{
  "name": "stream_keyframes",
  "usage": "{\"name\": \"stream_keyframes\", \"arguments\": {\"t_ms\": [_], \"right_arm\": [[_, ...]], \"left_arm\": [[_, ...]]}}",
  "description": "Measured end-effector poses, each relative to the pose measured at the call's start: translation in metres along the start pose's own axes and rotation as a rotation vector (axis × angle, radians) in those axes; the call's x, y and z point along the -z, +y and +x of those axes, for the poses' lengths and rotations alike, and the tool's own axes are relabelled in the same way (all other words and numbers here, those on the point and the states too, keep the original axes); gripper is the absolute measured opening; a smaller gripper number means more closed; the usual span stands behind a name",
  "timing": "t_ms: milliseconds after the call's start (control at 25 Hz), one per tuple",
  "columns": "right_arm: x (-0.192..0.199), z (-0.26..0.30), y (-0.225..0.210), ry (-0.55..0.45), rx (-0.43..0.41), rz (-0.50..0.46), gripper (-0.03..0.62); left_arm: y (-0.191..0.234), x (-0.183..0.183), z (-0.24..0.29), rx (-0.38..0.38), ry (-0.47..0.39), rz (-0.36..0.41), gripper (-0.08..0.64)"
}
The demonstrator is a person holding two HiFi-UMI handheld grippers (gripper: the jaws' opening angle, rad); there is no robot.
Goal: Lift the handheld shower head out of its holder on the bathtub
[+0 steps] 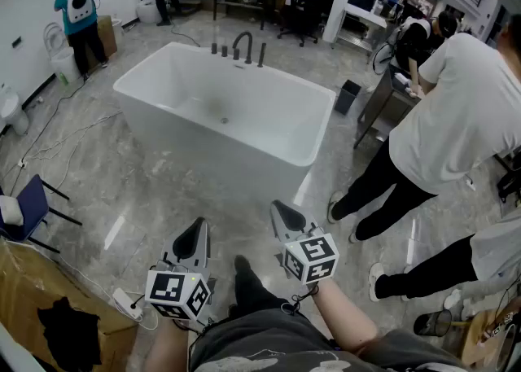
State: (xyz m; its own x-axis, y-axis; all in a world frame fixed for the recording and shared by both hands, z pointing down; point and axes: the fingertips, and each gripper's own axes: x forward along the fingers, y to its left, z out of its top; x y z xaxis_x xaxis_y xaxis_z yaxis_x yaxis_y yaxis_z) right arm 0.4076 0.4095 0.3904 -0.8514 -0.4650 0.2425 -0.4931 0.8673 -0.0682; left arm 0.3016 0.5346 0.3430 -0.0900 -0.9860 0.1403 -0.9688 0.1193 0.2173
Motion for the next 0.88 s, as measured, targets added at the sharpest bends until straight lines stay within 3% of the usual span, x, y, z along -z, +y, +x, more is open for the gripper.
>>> {"name": "stream_keyframes", "arguments": {"t_ms": [560, 880], "right_arm": [[0.003, 0.018, 0.005, 0.015, -0.029, -0.016, 0.032], [-0.001, 0.025, -0.001, -0.003, -0.027, 0.028, 0.032]], "left_arm": [[0.01, 0.012, 0.01, -0.003, 0.027, -0.025, 0.015], [0.029, 0.009, 0.017, -0.002, 0.028, -0.05, 0.015]]}}
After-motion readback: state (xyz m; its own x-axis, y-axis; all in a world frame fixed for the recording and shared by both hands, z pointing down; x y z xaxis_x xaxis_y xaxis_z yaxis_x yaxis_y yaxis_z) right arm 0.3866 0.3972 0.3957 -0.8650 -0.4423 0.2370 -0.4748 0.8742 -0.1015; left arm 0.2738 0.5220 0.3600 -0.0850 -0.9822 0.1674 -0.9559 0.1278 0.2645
